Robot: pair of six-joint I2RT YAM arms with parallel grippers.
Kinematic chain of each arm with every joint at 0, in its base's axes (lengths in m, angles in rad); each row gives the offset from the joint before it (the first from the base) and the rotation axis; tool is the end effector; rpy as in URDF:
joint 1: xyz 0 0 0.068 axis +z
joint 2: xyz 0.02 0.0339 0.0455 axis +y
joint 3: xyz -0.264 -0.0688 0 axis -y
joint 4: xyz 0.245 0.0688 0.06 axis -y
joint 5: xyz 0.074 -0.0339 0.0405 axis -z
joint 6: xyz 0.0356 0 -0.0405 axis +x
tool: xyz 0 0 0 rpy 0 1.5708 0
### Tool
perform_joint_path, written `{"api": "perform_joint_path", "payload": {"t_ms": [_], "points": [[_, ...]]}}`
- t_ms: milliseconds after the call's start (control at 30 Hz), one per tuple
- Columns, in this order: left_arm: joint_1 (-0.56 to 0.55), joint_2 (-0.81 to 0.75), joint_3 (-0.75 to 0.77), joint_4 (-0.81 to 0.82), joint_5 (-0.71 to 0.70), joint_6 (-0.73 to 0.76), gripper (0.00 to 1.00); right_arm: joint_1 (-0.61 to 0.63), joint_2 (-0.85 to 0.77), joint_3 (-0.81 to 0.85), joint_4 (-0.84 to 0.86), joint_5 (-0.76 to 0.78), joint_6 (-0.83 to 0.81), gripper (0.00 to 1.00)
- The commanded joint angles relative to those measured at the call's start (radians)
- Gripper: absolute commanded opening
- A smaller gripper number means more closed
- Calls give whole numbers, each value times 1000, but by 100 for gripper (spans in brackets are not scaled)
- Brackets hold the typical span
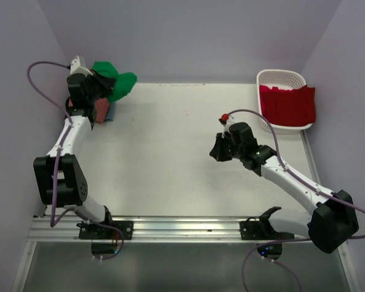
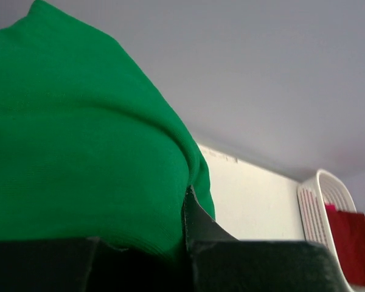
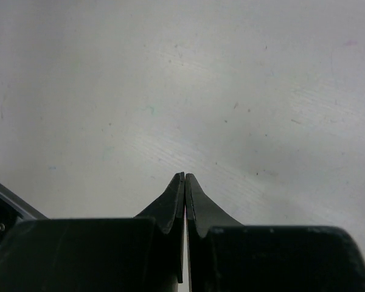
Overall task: Fold and stack the t-shirts
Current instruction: Neatly place the folded tshirt to the corner
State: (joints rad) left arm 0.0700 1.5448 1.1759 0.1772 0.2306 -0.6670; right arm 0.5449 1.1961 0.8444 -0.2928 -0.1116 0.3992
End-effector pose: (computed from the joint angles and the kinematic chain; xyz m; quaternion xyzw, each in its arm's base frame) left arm 0.3696 0.0178 0.3243 -0.2078 0.7413 -0.2707 0.5779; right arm 0.2216 0.1389 0.2654 -0.0899 0.8891 0.2473 0.3746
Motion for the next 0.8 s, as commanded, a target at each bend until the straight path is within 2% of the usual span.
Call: {"api": "perform_joint_path", "payload": {"t_ms": [0,200,333,400,500,567,633,767], "points": [[72,92,191,15,-24,38,0,3,-44,-53,-32,-42,0,0],[171,313,405,51,49,49,0,9,-105,-114,-58,-22,4,0],[200,455,557,7,-57,118,0,10,-119,-117,-87,-31,16,0],[230,560,587,7,-36,96,0,15,-127,-108,-109,-33,13,0],[246,664,587,-7,-65,90,0,20,-161,-102,-137,-26,18,0],[252,686,527,27,-47,72,0,23,-180,-94,-160,-16,18,0],[255,663,397,77,-62,26,0,24,-187,-100,-155,-8,23,0],[261,575,245,131,-96,-122,0,30,-171,-102,-158,-8,18,0]]}}
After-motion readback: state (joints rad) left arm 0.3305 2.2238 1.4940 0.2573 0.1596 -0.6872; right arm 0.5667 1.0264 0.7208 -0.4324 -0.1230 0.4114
